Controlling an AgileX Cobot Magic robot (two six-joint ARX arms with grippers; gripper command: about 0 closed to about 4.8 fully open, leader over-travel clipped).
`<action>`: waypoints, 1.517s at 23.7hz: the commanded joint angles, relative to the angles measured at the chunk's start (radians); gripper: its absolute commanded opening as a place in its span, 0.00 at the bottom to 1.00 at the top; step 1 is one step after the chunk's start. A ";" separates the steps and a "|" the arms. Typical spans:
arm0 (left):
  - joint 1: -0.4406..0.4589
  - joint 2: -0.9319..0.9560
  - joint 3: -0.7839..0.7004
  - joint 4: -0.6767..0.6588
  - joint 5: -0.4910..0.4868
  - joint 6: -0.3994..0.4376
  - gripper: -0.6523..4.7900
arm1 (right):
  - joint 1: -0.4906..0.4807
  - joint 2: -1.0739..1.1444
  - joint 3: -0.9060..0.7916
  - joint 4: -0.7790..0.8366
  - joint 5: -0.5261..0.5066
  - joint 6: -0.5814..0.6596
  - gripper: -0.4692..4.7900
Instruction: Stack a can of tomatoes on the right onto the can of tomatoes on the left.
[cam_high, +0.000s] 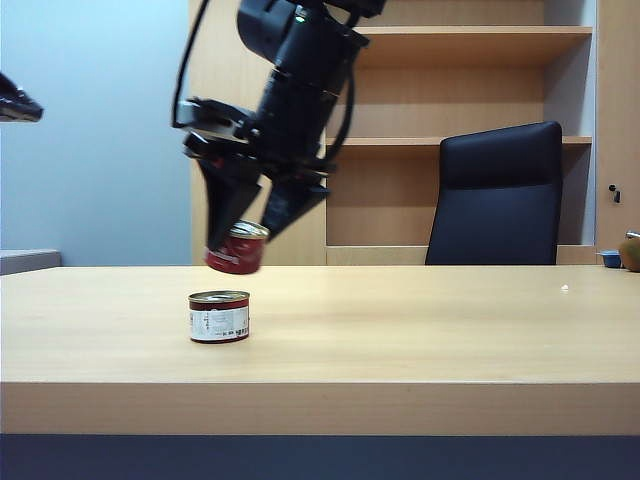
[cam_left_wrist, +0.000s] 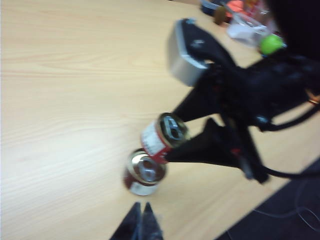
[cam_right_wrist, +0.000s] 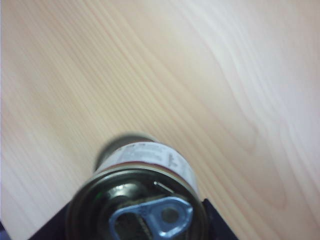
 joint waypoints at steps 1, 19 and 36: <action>0.007 -0.003 0.006 0.003 -0.002 0.013 0.11 | 0.011 0.002 0.006 0.063 -0.008 0.001 0.61; 0.007 -0.009 0.006 0.007 -0.001 0.029 0.11 | 0.034 0.022 0.060 -0.021 0.005 0.002 0.98; -0.148 -0.015 0.005 0.459 -0.324 -0.050 0.11 | -0.049 -0.967 -0.618 0.508 0.204 0.087 0.07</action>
